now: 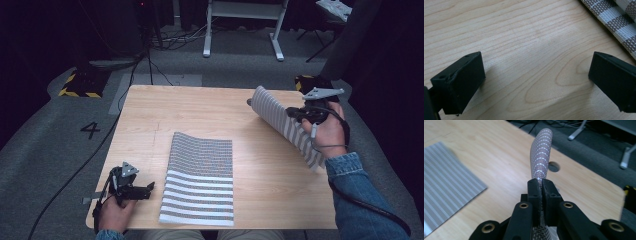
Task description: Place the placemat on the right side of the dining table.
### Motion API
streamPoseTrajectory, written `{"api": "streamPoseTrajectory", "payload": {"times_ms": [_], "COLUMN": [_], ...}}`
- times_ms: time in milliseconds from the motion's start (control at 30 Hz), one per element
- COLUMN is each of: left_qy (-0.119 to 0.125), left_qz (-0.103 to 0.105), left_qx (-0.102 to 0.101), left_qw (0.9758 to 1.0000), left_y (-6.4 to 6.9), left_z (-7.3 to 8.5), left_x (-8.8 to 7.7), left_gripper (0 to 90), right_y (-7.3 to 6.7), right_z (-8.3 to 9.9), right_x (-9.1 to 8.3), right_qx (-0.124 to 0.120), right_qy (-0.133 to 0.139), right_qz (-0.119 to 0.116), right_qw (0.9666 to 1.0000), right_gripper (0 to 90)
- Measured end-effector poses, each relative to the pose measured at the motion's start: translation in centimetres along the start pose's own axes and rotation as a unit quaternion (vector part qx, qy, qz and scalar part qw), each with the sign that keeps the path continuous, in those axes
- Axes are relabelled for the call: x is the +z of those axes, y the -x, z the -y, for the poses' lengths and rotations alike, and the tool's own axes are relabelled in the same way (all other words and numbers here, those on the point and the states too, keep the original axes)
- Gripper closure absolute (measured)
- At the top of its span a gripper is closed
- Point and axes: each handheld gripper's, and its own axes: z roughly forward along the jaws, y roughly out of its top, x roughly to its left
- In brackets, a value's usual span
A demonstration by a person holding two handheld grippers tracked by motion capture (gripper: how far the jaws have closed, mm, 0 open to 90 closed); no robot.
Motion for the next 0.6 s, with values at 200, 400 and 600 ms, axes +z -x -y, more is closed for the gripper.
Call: {"api": "streamPoseTrajectory", "payload": {"times_ms": [200, 400, 600], "left_qy": [0.000, 0.000, 0.000], "left_qz": [0.000, 0.000, 0.000], "left_qx": [0.000, 0.000, 0.000], "left_qw": [1.0000, 1.0000, 1.0000], "left_y": [0.0, 0.0, 0.0], "left_z": [0.0, 0.0, 0.0], "left_x": [0.0, 0.0, 0.0], "left_gripper": [0.6, 0.6, 0.7], "right_y": [-1.6, -2.1, -1.7], "right_z": [0.9, 2.6, 4.7], "right_x": [1.8, 3.6, 5.1], "right_qx": [-0.008, -0.006, 0.012], "right_qy": [-0.017, -0.047, -0.077], "right_qz": [-0.038, -0.059, -0.083], "right_qw": [0.9991, 0.9972, 0.9935], "right_gripper": [85.6, 85.5, 75.8]}}
